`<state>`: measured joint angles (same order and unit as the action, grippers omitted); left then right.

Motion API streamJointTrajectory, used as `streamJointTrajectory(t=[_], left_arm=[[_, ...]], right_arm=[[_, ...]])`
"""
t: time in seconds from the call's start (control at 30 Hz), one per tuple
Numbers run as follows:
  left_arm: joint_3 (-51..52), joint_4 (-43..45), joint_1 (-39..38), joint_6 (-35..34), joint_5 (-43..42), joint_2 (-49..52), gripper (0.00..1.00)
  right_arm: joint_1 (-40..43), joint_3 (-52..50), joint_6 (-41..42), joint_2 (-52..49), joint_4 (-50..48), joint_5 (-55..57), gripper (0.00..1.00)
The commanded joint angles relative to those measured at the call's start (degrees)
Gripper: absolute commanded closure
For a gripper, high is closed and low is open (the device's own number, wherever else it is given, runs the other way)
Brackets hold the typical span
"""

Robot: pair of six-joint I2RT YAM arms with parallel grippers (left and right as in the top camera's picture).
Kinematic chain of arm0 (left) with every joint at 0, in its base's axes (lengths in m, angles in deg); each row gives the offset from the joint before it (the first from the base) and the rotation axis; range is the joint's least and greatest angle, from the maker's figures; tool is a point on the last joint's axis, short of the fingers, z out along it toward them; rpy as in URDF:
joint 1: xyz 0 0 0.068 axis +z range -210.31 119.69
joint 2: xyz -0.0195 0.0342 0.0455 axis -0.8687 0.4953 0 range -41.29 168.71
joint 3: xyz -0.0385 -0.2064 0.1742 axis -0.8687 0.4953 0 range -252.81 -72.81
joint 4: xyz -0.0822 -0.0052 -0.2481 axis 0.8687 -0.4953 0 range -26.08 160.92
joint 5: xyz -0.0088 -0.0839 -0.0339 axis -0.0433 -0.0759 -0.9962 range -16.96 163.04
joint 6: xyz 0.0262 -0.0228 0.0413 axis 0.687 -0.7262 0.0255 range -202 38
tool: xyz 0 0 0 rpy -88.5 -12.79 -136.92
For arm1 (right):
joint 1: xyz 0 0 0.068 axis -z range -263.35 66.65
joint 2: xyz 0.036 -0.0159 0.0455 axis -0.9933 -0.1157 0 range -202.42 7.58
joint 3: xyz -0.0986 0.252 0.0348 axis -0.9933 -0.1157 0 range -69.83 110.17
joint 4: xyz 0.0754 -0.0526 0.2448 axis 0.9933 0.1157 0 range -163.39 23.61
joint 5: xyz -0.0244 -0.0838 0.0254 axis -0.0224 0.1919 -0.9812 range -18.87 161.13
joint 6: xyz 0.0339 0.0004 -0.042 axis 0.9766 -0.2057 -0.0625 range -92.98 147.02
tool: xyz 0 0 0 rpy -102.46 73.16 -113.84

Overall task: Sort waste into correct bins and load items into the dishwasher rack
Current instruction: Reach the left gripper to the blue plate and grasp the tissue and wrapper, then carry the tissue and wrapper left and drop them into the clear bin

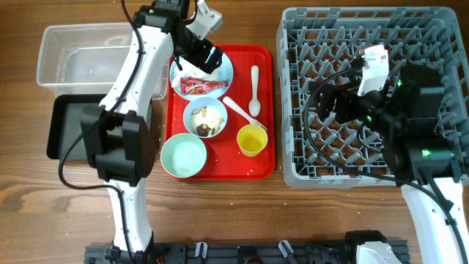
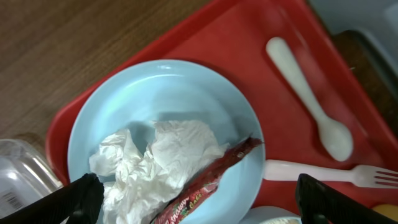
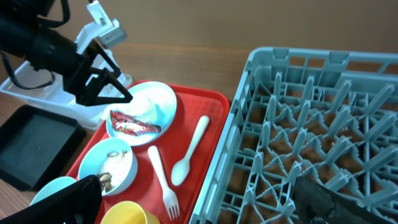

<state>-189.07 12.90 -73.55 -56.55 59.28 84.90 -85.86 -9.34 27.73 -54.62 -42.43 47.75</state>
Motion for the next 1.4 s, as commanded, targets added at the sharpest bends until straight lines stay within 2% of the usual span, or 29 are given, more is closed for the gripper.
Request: streamJointTrajectory(t=[0.0, 0.43, 0.8, 0.83, 0.87, 0.93, 0.97, 1.0, 1.03, 1.13, 1.27, 1.37], left_arm=[[-0.7, 0.2, 0.5, 1.1, 0.6, 3.1, 0.0], [0.2, -1.2, 1.3, 1.1, 0.6, 9.7, 0.0], [0.2, 1.5, 2.7, 1.1, 0.6, 15.2, 0.0], [0.2, 1.7, 2.7, 1.1, 0.6, 15.6, 0.03], [0.2, 1.7, 2.7, 1.1, 0.6, 15.6, 0.1], [0.2, 1.7, 2.7, 1.1, 0.6, 15.8, 0.36], [0.2, 1.6, 2.7, 1.1, 0.6, 15.8, 0.52], [0.2, 1.5, 2.7, 1.1, 0.6, 15.8, 0.76], [0.2, 1.2, 2.7, 1.1, 0.5, 15.8, 0.96], [0.2, 0.0, 2.6, 0.9, 0.5, 15.8, 0.96], [-0.1, -0.7, 2.8, -7.9, 0.5, 14.3, 0.96], [-1.5, -2.5, 2.8, -11.1, 0.6, 11.4, 0.96]], right_arm=[[0.2, 1.3, -0.7, -1.7, 0.2, -1.1, 0.0], [0.2, 1.3, -0.6, -5.0, 0.2, -1.1, 0.0], [0.2, 1.3, -0.6, -5.1, 0.2, -1.1, 0.0], [0.2, 1.3, -0.6, -5.1, 0.2, -1.1, 0.0], [0.2, 1.3, -0.6, -5.1, 0.2, -1.1, 0.0], [0.2, 1.3, -0.6, -5.1, 0.2, -1.1, 0.0], [0.2, 1.3, -0.6, -5.1, 0.2, -1.1, 0.0], [0.2, 1.3, -0.6, -5.1, 0.2, -1.1, 0.0], [0.2, 1.3, -0.6, -5.1, 0.2, -1.1, 0.0], [0.2, 1.3, -0.6, -5.1, 0.2, -1.1, 0.0], [0.2, 1.3, -0.7, -5.1, 0.1, -1.1, 0.0], [0.2, 1.3, -0.7, -5.1, -0.1, -1.1, 0.01]])
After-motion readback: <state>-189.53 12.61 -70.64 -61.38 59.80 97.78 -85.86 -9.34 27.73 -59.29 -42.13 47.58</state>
